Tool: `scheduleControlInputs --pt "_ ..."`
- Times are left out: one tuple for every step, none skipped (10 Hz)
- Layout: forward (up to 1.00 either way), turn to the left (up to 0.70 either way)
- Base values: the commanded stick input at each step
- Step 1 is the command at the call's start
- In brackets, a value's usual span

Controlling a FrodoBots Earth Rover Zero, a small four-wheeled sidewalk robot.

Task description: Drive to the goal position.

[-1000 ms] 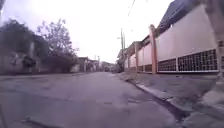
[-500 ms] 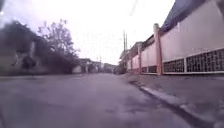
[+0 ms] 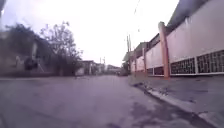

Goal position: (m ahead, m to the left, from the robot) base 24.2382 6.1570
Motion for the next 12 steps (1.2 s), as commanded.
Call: scheduleControlInputs --pt "0.70 0.00" --pt "0.70 -0.03" --pt "0.70 -0.19" --pt "0.70 -0.35" --pt "0.70 -0.35" --pt "0.70 -0.28" --pt "0.70 0.00" --pt "0.70 -0.01" --pt "0.70 -0.03" --pt "0.70 -0.34" --pt "0.70 -0.35" --pt "0.70 -0.23"
